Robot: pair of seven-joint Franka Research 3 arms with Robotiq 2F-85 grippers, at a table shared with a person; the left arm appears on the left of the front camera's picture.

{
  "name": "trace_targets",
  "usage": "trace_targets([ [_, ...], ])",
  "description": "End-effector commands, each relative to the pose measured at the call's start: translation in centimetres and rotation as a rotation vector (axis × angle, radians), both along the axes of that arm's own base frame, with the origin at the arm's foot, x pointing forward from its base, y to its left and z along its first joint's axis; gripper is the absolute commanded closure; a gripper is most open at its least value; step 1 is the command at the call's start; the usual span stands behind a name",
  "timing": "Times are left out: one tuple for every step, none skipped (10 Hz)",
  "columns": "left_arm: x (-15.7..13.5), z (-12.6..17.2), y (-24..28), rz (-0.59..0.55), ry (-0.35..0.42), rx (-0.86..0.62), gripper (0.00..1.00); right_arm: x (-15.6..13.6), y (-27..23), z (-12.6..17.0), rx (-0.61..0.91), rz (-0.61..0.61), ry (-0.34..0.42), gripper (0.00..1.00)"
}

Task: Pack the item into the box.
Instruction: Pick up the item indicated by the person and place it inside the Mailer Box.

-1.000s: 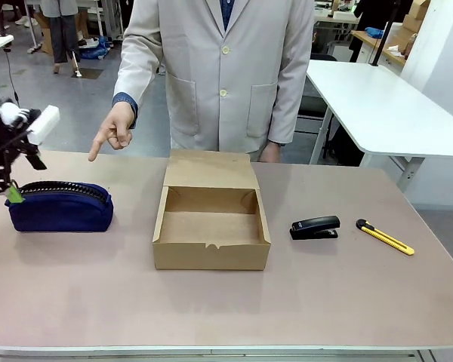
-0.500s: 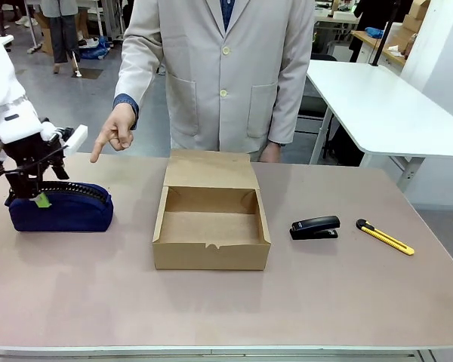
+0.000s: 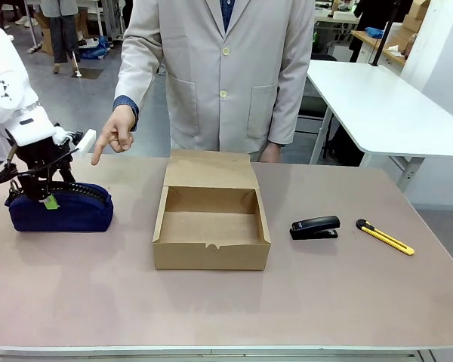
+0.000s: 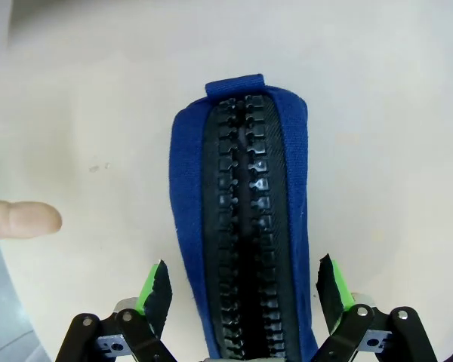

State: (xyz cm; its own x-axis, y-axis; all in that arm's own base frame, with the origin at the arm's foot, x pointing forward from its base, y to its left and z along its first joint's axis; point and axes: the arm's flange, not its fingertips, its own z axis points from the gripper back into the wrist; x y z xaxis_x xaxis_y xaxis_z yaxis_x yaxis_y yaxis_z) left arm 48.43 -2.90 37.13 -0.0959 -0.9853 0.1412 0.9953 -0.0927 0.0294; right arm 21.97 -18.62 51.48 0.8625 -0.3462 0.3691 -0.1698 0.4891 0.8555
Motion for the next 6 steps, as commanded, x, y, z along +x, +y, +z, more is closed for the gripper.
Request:
trace_targets([
  [0.32, 0.15, -0.15, 0.012, 0.022, -0.002, 0.0, 0.2, -0.08, 0.33, 0.004, 0.008, -0.028, 0.0],
  [0.28, 0.21, -0.1, 0.015, 0.021, -0.002, 0.0, 0.2, -0.08, 0.33, 0.004, 0.008, -0.028, 0.0],
  [0.32, 0.21, -0.09, 0.014, 0.034, 0.006, 0.0, 0.2, -0.08, 0.33, 0.004, 0.008, -0.028, 0.0],
  [0.26, 0.19, -0.11, 0.019, 0.053, 0.023, 0.46, 0.2, -0.08, 0.33, 0.004, 0.008, -0.028, 0.0],
  [0.27, 0.16, -0.07, 0.008, 0.066, 0.033, 0.6, 0.2, -0.08, 0.33, 0.004, 0.008, -0.028, 0.0],
  [0.29, 0.12, -0.09, 0.001, 0.069, 0.043, 1.0, 0.2, -0.08, 0.33, 0.004, 0.008, -0.028, 0.0],
])
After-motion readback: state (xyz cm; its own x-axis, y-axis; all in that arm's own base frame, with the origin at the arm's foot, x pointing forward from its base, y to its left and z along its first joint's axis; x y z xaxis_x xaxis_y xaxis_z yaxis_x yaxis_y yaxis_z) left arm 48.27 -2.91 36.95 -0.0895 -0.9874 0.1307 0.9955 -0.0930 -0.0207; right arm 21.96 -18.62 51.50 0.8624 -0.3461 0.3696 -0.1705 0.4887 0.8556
